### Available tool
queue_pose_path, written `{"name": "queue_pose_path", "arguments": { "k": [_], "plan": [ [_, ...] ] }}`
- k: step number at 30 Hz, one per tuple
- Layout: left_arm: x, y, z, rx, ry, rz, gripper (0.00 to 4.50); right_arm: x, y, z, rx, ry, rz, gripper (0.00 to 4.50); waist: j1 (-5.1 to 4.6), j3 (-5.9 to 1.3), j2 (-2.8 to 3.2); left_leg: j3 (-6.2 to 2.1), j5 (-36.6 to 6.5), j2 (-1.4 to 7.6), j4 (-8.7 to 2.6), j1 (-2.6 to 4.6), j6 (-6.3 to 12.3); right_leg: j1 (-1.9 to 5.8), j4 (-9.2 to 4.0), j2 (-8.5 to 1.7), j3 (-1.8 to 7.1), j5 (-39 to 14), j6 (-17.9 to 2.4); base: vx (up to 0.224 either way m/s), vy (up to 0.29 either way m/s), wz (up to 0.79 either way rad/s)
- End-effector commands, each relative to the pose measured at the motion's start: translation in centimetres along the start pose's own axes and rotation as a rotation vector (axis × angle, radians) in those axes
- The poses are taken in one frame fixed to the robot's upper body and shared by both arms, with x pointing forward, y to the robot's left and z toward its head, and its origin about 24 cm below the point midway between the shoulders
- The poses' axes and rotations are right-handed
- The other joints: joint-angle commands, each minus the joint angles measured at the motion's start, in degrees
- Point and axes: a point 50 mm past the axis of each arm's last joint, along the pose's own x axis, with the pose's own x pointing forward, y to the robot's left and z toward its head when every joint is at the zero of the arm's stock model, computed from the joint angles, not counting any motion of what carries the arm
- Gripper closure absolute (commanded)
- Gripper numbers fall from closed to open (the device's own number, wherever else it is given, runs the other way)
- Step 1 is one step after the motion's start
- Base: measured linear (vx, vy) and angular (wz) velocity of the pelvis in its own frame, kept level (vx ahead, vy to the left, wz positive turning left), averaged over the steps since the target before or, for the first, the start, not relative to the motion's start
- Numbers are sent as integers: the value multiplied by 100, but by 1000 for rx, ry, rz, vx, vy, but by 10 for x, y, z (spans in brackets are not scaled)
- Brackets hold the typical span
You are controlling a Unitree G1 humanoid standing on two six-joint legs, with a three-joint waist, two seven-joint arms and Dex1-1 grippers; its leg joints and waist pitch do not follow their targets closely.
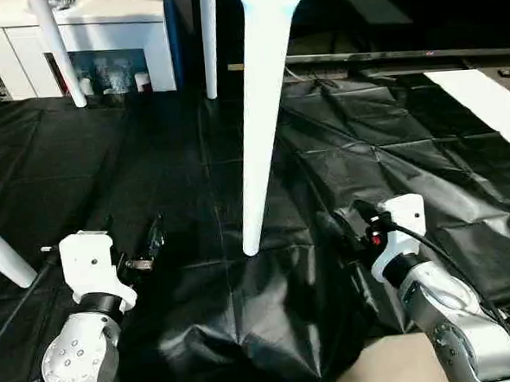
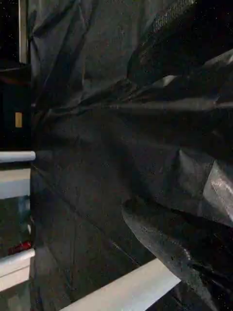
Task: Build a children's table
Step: Flip table
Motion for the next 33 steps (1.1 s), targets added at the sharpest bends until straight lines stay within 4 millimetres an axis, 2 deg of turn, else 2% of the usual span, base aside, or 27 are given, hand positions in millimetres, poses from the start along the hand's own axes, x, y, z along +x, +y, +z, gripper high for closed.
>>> {"name": "queue_pose_path", "arguments": {
  "k": [1, 3, 5, 7, 10, 13, 14, 15, 16, 17, 18, 19, 20, 21, 22, 23, 24, 25, 26, 27, 28, 29, 30, 31, 32, 33],
  "plan": [
    [2, -2, 1, 3, -3, -7, 35, 3, -1, 2, -10, 0, 3, 33, 21, -241, 85, -149, -876, 349, -557, 26, -29, 169, -285, -365, 187, -236, -946, 0, 0, 0],
    [3, -3, 1, 1, -5, -9, 35, 3, 0, 2, -11, 0, 5, 33, 27, -232, 87, -140, -818, 349, -556, 28, 15, 182, -276, -376, 187, -103, -1011, 0, 0, 0],
    [4, -3, 1, 3, -5, -10, 35, 4, 0, 2, -12, 0, 7, 33, 26, -220, 82, -138, -959, 353, -569, 37, 18, 184, -291, -385, 188, -291, -1032, 0, 0, 0],
    [4, -3, 1, 4, -5, -9, 35, 4, 0, 2, -16, -1, 9, 33, 24, -191, 83, -140, -1322, 360, -595, 53, -56, 159, -337, -387, 195, -833, -971, 0, 0, 0],
    [5, -2, 1, 3, -8, -8, 35, 5, -1, 2, -19, -1, 9, 33, 27, -186, 85, -145, -1521, 356, -601, 63, -138, 138, -369, -393, 205, -1205, -860, 0, 0, 0],
    [5, -2, 2, 3, -8, -7, 35, 5, -1, 2, -20, -2, 8, 33, 26, -196, 88, -148, -1436, 353, -599, 52, -152, 140, -357, -389, 205, -1088, -838, 0, 0, 0],
    [5, -2, 2, 4, -9, -9, 35, 6, -1, 2, -22, -2, 9, 33, 25, -200, 92, -149, -1285, 351, -589, 35, -136, 136, -348, -385, 207, -916, -860, 0, 0, 0],
    [5, -2, 2, 4, -9, -9, 35, 6, 0, 2, -23, -3, 10, 33, 20, -232, 87, -138, -610, 335, -535, -16, -11, 133, -295, -354, 198, -144, -984, 0, 0, 0],
    [6, -2, 2, 5, -9, -9, 35, 6, 0, 2, -24, -3, 11, 33, 19, -274, 80, -104, 299, 288, -435, -57, 254, 114, -228, -310, 170, 843, -1181, 0, 0, 0],
    [6, -2, 2, 5, -9, -9, 35, 6, 0, 2, -24, -3, 11, 33, 21, -310, 72, -78, 879, 243, -364, -79, 449, 91, -183, -276, 146, 1447, -1303, 0, 0, 0],
    [6, -2, 2, 6, -10, -9, 35, 6, 0, 2, -26, -4, 12, 33, 49, -466, 68, -18, 2385, 80, -148, -193, 1136, -20, -83, -169, 50, 3180, -1562, 0, 0, 0],
    [6, -2, 2, 6, -10, -9, 35, 6, 0, 2, -26, -4, 12, 33, 49, -466, 68, -18, 2385, 80, -148, -193, 1136, -20, -83, -169, 50, 3180, -1562, 0, 0, 0],
    [6, -2, 2, 6, -10, -9, 35, 7, 0, 2, -27, -4, 13, 33, 31, -505, 31, 22, 2721, -29, -69, -346, 1492, -144, -140, -124, -27, 3679, -1656, -103, 11, 3],
    [6, -2, 2, 6, -10, -10, 35, 7, 0, 2, -27, -4, 13, 33, 56, -587, 58, -7, 2626, -28, -18, -405, 1725, -205, -149, -120, -89, 3566, -1745, -103, 11, 3],
    [6, -2, 2, 7, -10, -10, 35, 7, 0, 2, -28, -4, 13, 33, 50, -535, 89, 18, 1981, -5, -27, -498, 1859, -343, -358, -133, -148, 2608, -1769, -153, 11, 6],
    [7, -2, 2, 7, -10, -11, 35, 7, 0, 2, -28, -4, 13, 33, 67, -539, 136, -2, 1600, 51, -33, -496, 1866, -394, -422, -148, -188, 1939, -1765, -197, 21, 4],
    [7, -2, 2, 8, -9, -12, 35, 8, 0, 2, -28, -5, 12, 33, 42, -507, 200, -25, 842, 139, -98, -548, 1876, -448, -599, -126, -296, 458, -1597, -197, 21, 4],
    [8, -2, 2, 9, -9, -12, 35, 8, 0, 2, -28, -5, 12, 33, 6, -437, 258, -29, -66, 263, -272, -602, 1726, -494, -694, -52, -470, -1064, -1236, -223, 32, -4],
    [8, -2, 2, 9, -10, -12, 35, 8, 0, 2, -28, -5, 12, 33, -14, -406, 301, -53, -568, 386, -420, -625, 1606, -483, -593, 9, -568, -1581, -1006, -236, -5, -9],
    [8, -2, 2, 9, -10, -13, 35, 8, 0, 2, -29, -5, 11, 33, 44, -323, 382, -151, -1569, 908, -1002, -773, 1499, -316, 423, 184, -703, -1780, -488, -236, -5, -9],
    [8, -2, 2, 10, -10, -14, 35, 8, 1, 2, -29, -6, 10, 33, 311, -225, 355, 102, -2370, 920, -1251, -900, 950, -284, 1213, 209, -765, -1605, -254, -274, -38, 5],
    [8, -2, 2, 10, -10, -14, 35, 8, 1, 2, -29, -6, 10, 33, 355, -159, 278, 211, -2835, 912, -1359, -987, 774, -241, 1348, 167, -635, -1651, -203, -265, -102, 19],
    [8, -2, 2, 13, -11, -13, 35, 7, 0, 2, -29, -6, 9, 33, 585, -207, 246, 302, -3102, 924, -1184, -1040, 251, -115, 1403, -51, -131, -2275, -16, -265, -102, 19],
    [8, -2, 2, 14, -11, -13, 35, 7, 0, 2, -28, -6, 9, 33, 465, -302, -153, 412, -2021, 226, 1016, -391, -360, -1007, -206, -890, 331, -5049, 226, -160, -125, 15],
    [9, -2, 2, 17, -10, -12, 35, 7, 0, 1, -27, -5, 8, 33, 420, -101, -95, 22, -1226, 29, 1627, -296, -176, -1374, -762, -1044, 595, -6367, 128, 0, 0, 0],
    [9, -2, 2, 20, -8, -13, 35, 6, 0, 1, -26, -4, 7, 33, 538, -37, -55, -324, -890, -236, 1528, -936, 1, -433, -527, -898, 746, -6376, 195, 0, 0, 0]
  ]
}}
